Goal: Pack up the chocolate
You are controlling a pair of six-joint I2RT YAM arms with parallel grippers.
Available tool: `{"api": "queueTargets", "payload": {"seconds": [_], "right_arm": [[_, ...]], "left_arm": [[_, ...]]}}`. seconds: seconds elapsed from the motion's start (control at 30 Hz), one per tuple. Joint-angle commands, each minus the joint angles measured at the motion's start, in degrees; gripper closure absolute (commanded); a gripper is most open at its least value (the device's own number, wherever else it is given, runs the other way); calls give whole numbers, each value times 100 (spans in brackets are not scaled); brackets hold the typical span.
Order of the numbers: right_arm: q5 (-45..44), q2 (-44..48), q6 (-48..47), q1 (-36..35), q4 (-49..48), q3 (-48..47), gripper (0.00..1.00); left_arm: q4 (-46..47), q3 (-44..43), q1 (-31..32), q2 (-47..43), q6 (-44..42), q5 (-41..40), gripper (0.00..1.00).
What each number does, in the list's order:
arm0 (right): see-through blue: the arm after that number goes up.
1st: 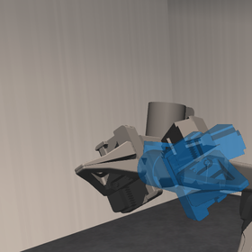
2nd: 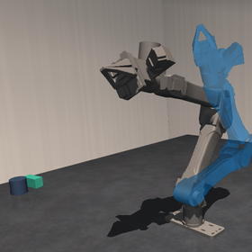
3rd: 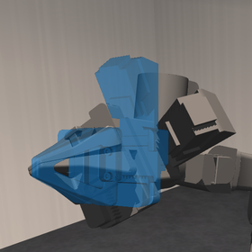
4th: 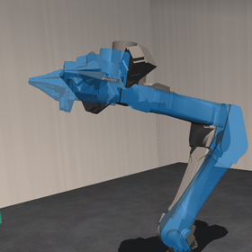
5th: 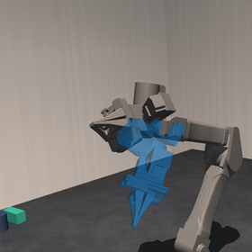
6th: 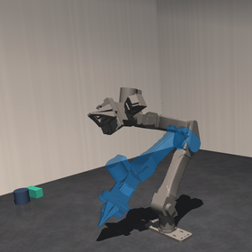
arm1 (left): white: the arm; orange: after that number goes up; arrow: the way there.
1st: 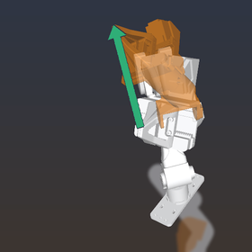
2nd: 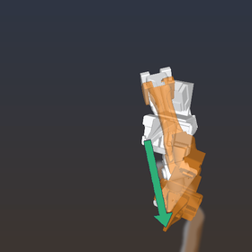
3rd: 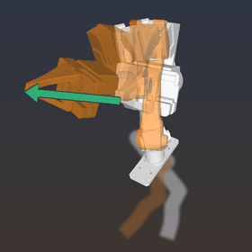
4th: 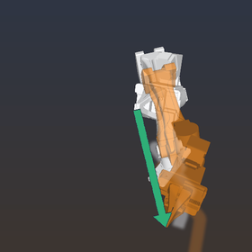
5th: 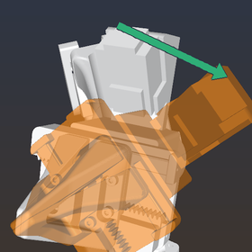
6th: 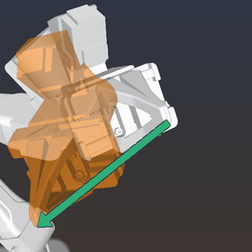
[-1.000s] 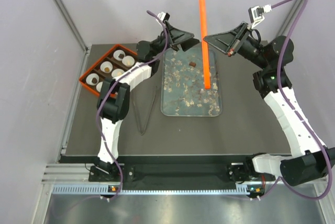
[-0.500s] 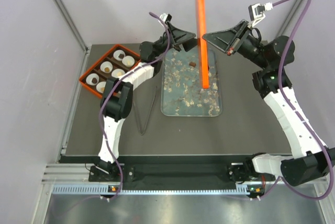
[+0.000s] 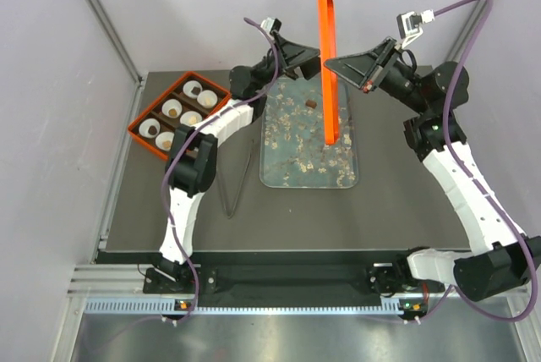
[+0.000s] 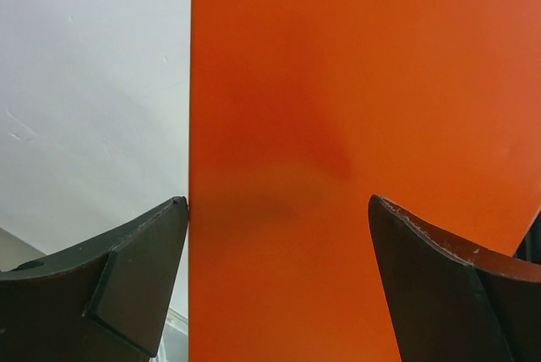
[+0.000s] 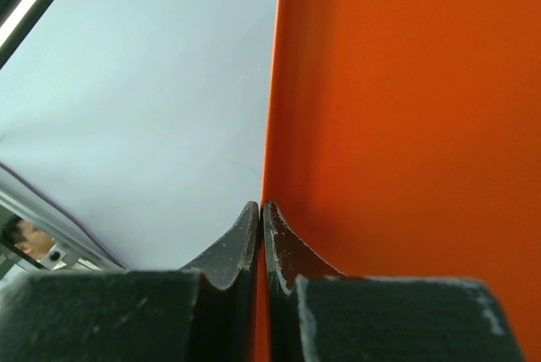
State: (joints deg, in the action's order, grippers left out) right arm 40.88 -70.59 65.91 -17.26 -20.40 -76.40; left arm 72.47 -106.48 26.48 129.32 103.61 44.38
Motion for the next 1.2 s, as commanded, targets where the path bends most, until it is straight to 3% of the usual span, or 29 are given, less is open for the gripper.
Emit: {"api": "queueTargets", "payload": {"seconds": [0.0,0.77,1.17], "right_arm": [[-89,159,-43,-59,-693,2,100],[-2,115,141,20,-921,-24,100],[104,177,561,758,-1333,599,100]], "left_arm": [[2474,-225,94,129,115,-105,8],[2483,-444,50,234,229,-96,8],[2483,-655,77,234,546,-237,14]]}}
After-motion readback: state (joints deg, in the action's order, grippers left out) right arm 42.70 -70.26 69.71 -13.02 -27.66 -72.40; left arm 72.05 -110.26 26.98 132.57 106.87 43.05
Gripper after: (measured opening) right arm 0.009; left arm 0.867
